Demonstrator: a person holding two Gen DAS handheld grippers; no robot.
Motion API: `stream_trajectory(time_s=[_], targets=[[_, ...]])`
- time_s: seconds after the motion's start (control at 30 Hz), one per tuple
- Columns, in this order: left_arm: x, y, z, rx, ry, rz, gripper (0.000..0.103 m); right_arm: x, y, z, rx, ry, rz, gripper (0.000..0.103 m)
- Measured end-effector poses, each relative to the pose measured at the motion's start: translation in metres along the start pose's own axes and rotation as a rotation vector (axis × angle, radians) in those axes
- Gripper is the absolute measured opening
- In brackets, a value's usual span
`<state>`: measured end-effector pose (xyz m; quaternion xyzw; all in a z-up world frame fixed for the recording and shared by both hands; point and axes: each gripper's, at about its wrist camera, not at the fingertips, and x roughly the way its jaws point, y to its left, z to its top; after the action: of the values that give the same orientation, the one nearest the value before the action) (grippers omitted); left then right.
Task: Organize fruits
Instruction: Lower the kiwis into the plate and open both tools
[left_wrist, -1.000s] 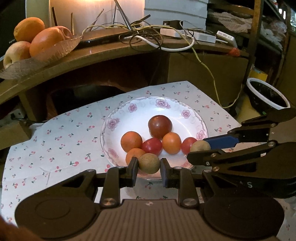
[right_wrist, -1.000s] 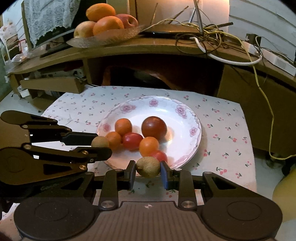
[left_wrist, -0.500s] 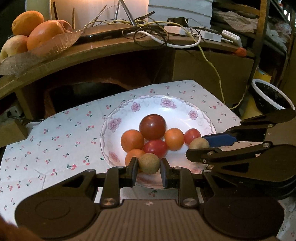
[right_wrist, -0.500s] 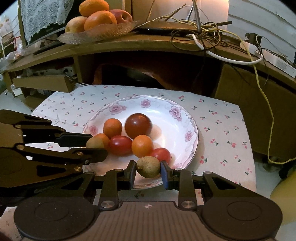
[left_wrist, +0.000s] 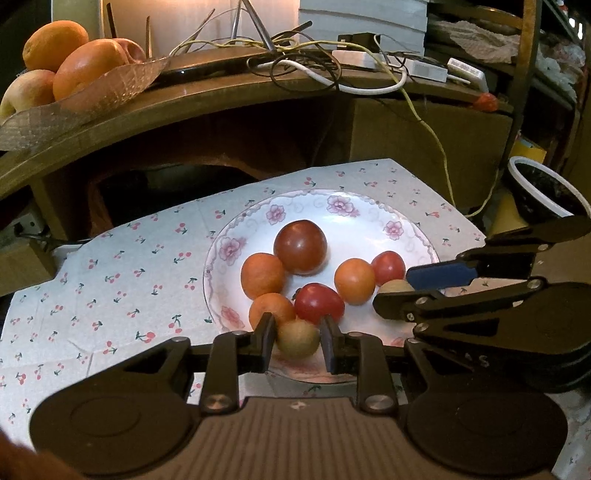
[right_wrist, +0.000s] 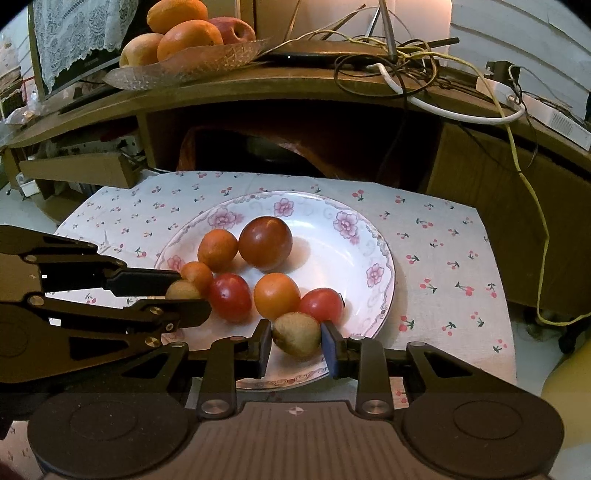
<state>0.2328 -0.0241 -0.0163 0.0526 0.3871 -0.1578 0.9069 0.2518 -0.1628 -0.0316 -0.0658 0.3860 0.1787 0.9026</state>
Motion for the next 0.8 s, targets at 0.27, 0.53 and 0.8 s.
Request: stream_trajectory(time_s=[0.27, 0.53, 0.8], targets=[[-0.008, 0.004, 0.004, -0.013, -0.024, 0.009, 0.038, -0.006, -0.005, 0.004, 0.022, -0.025, -0.007, 0.042], [-0.019, 0.008, 0.005, -0.029, -0.04, 0.034, 0.044, -0.02, -0.012, 0.008, 0.065, -0.059, -0.014, 0.044], [-0.034, 0.002, -0.003, -0.028, -0.041, 0.066, 0.056, -0.033, -0.008, 0.003, 0.076, -0.05, -0.027, 0.045]])
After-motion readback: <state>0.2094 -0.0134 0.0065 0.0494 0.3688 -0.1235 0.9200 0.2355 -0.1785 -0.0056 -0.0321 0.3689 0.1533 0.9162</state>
